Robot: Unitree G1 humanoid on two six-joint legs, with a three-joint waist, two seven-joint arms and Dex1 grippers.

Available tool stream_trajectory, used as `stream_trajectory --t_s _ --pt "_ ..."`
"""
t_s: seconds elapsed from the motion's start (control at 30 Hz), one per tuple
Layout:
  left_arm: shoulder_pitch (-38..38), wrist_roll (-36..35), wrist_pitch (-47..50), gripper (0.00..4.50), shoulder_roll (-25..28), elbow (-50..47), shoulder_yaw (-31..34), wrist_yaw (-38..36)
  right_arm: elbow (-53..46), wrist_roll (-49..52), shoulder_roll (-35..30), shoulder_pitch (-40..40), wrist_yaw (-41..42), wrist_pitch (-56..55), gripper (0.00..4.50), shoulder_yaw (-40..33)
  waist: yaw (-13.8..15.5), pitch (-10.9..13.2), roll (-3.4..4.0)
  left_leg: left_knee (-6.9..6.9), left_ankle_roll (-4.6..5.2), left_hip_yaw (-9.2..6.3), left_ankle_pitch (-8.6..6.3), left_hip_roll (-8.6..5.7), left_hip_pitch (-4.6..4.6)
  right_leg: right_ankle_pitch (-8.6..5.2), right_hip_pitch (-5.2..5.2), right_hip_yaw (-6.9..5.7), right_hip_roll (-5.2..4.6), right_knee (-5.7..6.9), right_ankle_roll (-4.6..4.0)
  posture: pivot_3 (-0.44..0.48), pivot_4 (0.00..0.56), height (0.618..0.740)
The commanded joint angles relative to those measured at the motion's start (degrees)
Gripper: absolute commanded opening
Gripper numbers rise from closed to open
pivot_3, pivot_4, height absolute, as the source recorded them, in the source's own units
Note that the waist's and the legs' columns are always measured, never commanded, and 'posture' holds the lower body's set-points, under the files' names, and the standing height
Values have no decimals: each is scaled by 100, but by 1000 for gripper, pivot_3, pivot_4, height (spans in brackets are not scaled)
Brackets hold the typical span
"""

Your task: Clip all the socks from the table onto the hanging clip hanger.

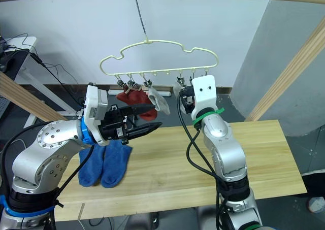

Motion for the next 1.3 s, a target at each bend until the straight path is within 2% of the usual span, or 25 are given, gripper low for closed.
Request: stream_trajectory --t_s 0.03,0.93,1.3 --pt "-57 -22 -54 2802 19 -72 28 -38 -254 -18 31 14 -16 6 2151 37 0 0 0 0 0 0 0 0 0 0 0 0 0 0 0 -150 248 740" --pt "-99 25 -72 2802 -1 -46 8 -61 534 -241 77 -562 -254 -605 2151 -156 -2 0 0 0 -1 1 0 0 0 0 0 0 0 0 0 -147 245 740" --pt "-103 35 -80 2802 -8 -44 2 -60 420 50 752 -702 -502 -237 2151 -574 0 0 0 0 -1 0 0 0 0 0 -1 0 -1 3 -1 -146 245 740"
